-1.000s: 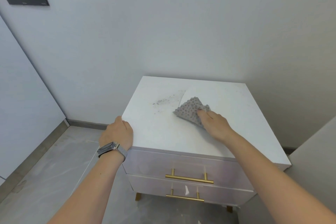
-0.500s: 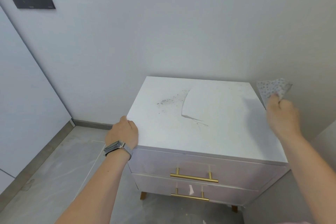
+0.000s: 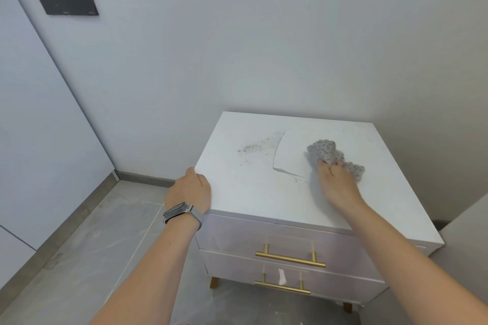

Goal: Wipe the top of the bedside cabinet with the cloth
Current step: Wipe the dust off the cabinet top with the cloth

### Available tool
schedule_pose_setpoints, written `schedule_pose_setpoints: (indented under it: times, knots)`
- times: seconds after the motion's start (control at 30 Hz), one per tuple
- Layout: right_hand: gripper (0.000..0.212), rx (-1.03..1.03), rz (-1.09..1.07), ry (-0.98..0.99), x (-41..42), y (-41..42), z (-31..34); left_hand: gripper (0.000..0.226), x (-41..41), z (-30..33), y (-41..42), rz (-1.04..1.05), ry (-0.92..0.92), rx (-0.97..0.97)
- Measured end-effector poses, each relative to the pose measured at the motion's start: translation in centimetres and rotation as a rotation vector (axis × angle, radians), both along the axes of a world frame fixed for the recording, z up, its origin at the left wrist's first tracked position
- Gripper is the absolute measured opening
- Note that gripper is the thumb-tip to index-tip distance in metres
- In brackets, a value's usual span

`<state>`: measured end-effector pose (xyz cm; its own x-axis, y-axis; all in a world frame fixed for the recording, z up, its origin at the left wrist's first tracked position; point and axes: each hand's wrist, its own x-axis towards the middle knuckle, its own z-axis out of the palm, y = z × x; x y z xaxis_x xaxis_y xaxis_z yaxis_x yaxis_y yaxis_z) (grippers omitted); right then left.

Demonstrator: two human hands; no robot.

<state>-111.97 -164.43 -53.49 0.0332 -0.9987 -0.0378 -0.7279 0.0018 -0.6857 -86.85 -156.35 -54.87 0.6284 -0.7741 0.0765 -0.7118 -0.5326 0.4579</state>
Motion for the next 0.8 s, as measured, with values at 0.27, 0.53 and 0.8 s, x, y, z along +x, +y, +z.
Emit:
schedule_pose_setpoints:
  times: [0.27, 0.53, 0.8]
  knots:
    - [0.033, 0.219, 0.092, -0.370, 4.7, 1.4, 0.6, 0.021, 0.1, -0.1, 0.0, 0.000, -0.010, -0.015]
    - [0.034, 0.248, -0.102, -1.044, 2.8, 1.0, 4.1, 0.021, 0.3, -0.5, -0.2, 0.002, -0.005, -0.031]
    - [0.038, -0.262, -0.271, -0.382, -6.0, 3.1, 6.5, 0.023, 0.6, -0.8, -0.3, -0.003, 0.002, -0.030]
